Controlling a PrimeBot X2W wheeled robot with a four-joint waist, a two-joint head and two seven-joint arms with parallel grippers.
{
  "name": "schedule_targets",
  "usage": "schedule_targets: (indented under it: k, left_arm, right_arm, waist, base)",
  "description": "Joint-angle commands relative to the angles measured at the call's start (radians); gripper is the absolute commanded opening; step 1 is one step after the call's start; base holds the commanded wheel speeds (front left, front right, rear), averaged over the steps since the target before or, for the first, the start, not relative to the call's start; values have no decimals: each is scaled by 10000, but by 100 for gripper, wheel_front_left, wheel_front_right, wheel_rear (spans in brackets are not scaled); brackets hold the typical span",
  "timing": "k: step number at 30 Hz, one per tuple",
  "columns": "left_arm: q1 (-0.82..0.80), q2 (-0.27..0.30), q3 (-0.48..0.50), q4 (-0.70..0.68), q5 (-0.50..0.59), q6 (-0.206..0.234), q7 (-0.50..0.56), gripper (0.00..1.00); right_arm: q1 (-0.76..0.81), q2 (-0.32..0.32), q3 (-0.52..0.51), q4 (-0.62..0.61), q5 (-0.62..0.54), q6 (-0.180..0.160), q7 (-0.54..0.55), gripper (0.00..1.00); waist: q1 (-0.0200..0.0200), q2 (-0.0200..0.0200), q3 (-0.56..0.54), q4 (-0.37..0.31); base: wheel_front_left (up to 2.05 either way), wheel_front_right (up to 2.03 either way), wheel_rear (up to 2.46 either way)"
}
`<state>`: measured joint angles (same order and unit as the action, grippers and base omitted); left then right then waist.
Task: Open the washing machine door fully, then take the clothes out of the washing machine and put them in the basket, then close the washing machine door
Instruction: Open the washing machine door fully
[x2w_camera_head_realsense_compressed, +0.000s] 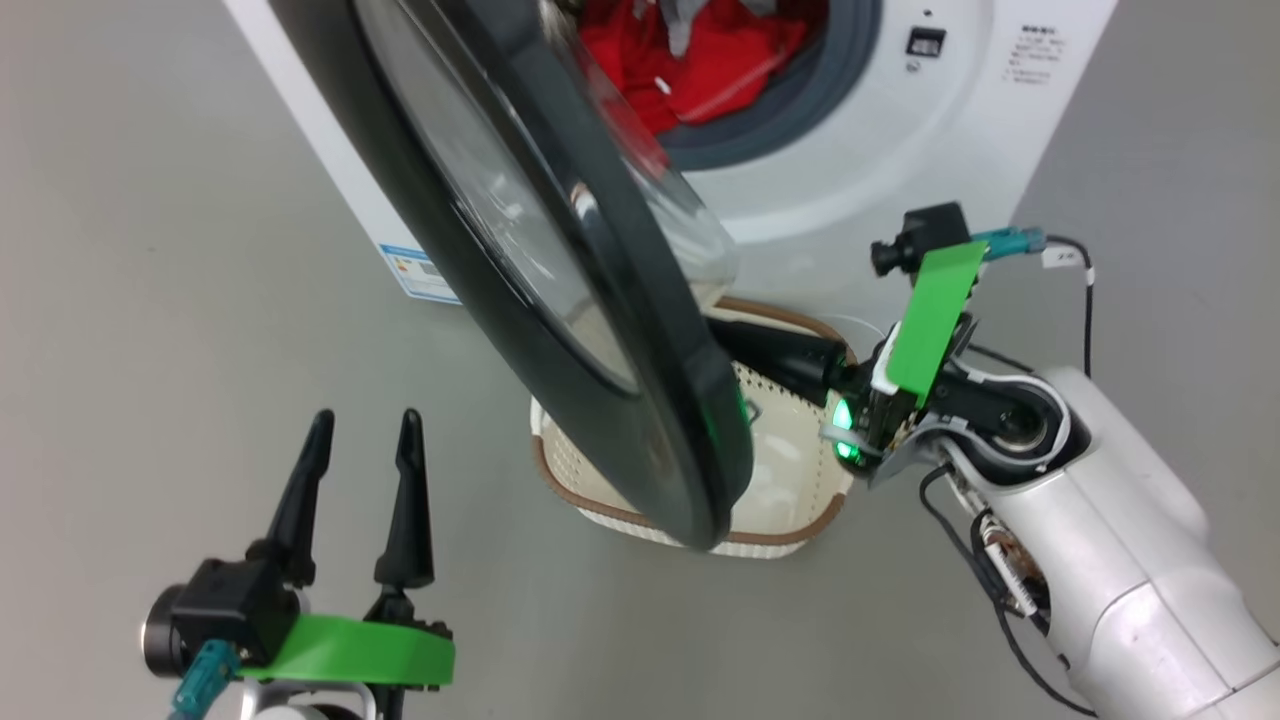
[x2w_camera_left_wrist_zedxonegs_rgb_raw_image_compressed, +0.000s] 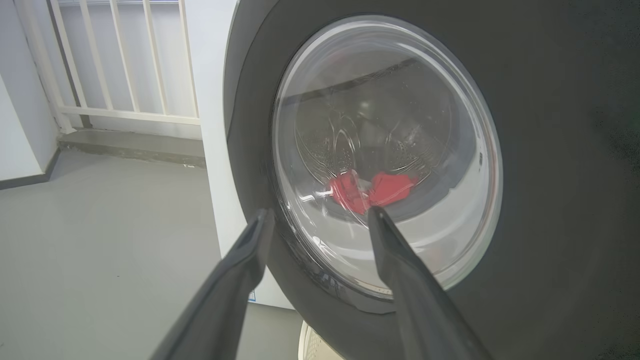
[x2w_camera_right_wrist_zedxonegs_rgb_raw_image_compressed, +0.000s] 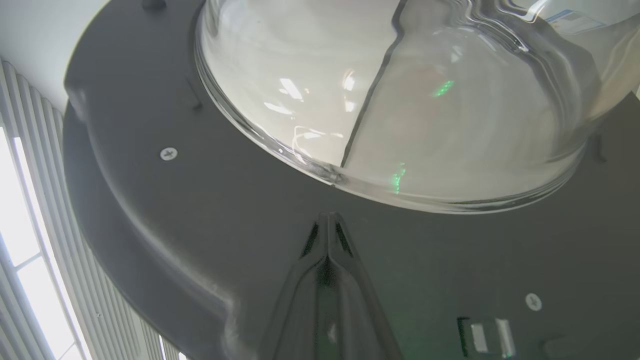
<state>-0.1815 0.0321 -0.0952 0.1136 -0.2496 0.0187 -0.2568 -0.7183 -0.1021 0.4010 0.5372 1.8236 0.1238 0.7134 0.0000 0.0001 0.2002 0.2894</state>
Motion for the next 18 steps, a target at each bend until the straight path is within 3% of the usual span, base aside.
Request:
schedule_targets:
  k: [1, 18]
  left_arm:
    - [86, 181, 370, -189, -45, 88, -49, 100]
    - [757, 291, 271, -239, -23, 276, 192, 100]
  right_arm:
    - [140, 316, 198, -278, 142, 69, 104, 0]
    - [914, 494, 1031, 80, 557, 69, 45, 0]
  waist:
    - [0, -1, -386, 360]
    - [0, -1, -1431, 1527]
  base:
    - [0, 0, 0]
    - [0, 0, 0]
